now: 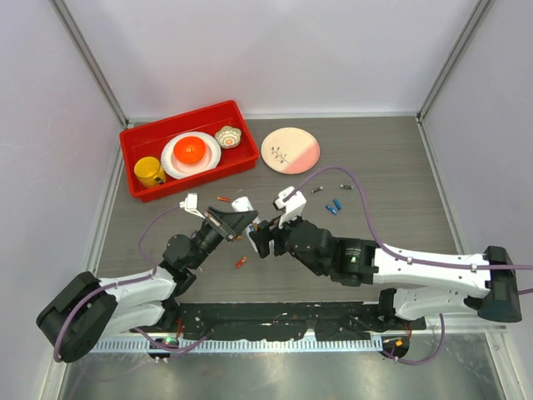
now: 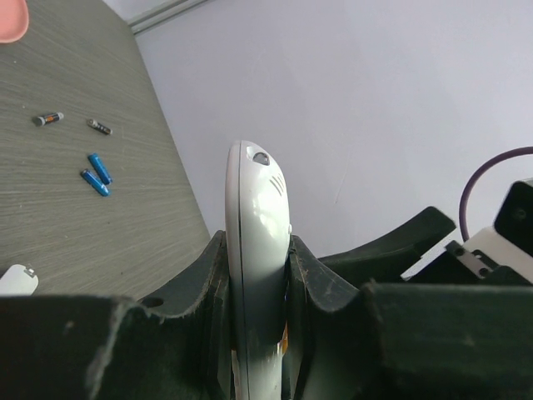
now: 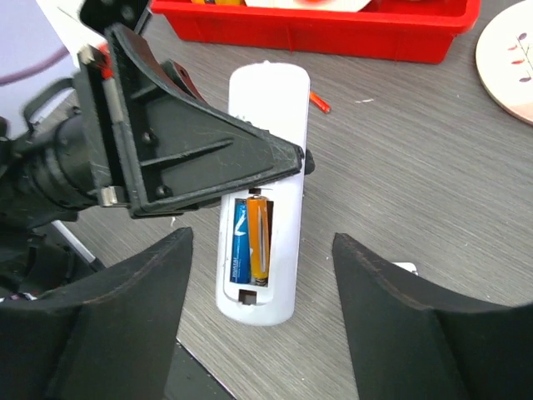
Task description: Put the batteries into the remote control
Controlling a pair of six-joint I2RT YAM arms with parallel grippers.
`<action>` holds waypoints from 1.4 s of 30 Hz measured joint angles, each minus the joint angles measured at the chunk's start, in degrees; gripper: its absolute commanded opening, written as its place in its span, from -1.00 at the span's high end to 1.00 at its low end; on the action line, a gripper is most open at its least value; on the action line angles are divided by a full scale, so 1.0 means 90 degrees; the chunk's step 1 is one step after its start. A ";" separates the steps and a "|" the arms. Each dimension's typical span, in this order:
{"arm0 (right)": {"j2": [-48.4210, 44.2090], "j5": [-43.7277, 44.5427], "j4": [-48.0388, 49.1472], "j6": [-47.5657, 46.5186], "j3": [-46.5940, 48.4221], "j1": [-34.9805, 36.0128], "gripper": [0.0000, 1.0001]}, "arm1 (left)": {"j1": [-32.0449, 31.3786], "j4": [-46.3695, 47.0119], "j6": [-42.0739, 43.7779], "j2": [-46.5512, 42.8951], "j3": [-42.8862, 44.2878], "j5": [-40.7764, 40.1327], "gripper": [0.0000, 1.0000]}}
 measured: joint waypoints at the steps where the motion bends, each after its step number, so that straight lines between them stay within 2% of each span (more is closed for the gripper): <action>1: -0.0104 -0.0015 0.0007 -0.0002 0.0000 0.0000 -0.60 | 0.0000 -0.0005 0.0000 0.0017 0.0000 0.0002 0.99; 3: -0.0369 -0.0022 0.0073 -0.0027 -0.0017 0.0000 -0.67 | 0.0000 -0.0002 0.0000 0.0073 0.0000 0.0000 0.99; 7: -0.0952 -0.0053 0.0328 0.0121 -0.0160 -0.0151 -0.69 | 0.0000 0.0044 -0.0002 0.0221 0.0000 0.0002 0.99; 10: -0.1209 -0.0568 0.0372 0.0719 -0.0272 -0.0894 -0.69 | 0.0000 0.0143 -0.0007 0.0248 0.0000 0.0007 1.00; 15: -0.1219 -0.2293 0.0546 0.1838 -0.0862 -0.2416 -0.71 | 0.0000 0.0355 -0.0005 0.0245 0.0000 0.0032 1.00; 20: -0.0986 -0.4085 0.1156 0.2832 -0.1515 -0.3087 -0.72 | 0.0000 0.0478 -0.0005 0.0267 0.0000 0.0087 0.99; 25: -0.0797 -0.5068 0.1950 0.3558 -0.1909 -0.3339 -0.73 | 0.0000 0.0614 -0.0034 0.0556 0.0005 0.0170 1.00; 31: -0.0522 -0.5663 0.2647 0.4010 -0.1965 -0.3407 -0.73 | 0.0000 0.0612 -0.0136 0.0833 0.0024 0.0279 0.99; 42: 0.0049 -0.6057 0.2684 0.4048 -0.1965 -0.3412 -0.59 | 0.0000 0.0617 -0.0148 0.0869 0.0049 0.0338 0.99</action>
